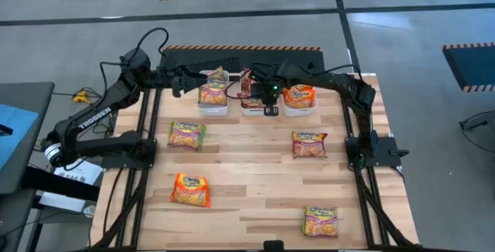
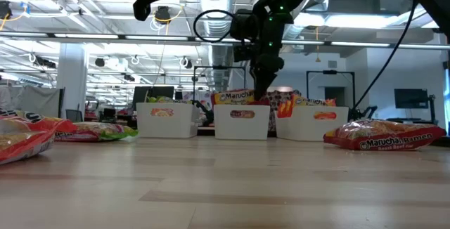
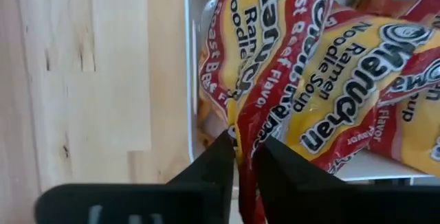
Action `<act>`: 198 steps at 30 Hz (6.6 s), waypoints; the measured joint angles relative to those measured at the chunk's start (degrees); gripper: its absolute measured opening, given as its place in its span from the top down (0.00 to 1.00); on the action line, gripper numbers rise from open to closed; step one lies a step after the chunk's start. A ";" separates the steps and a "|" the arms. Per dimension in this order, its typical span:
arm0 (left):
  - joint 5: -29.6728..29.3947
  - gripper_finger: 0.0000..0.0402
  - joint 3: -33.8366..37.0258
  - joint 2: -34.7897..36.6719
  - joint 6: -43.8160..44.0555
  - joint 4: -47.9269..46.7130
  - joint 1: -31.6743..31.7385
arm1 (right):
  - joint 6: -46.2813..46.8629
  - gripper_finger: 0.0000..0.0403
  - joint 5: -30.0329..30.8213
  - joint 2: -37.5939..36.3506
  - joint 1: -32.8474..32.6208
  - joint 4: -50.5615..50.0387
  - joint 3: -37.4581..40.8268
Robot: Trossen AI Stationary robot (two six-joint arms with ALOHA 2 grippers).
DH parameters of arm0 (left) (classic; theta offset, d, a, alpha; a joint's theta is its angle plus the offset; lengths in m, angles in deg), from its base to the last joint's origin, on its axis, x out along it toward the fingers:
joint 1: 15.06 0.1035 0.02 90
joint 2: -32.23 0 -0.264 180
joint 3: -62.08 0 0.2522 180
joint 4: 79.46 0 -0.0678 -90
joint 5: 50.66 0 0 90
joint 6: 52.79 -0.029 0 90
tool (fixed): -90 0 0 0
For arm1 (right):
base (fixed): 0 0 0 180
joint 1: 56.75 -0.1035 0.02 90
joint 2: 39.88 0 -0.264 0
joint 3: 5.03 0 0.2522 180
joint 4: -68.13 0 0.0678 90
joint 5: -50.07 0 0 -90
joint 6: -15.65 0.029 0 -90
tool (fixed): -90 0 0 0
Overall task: Sort Maruchan noodles
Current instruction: Put the red noodle pack into the center white bin, then put the green noodle pack into the left white bin
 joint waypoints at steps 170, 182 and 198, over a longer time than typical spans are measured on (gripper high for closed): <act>-30.99 0.48 -34.92 -4.61 -15.62 -64.24 15.32 | 15.95 0.51 -8.24 -5.42 1.56 -25.07 -36.06; -25.08 0.48 -27.84 -5.22 -13.99 -83.52 9.89 | 15.91 0.51 -8.24 -5.42 0.71 -25.03 -36.06; -24.28 0.48 -3.35 -5.80 -13.73 -65.08 5.38 | 15.86 0.51 -8.24 -5.42 -0.36 -24.88 -36.06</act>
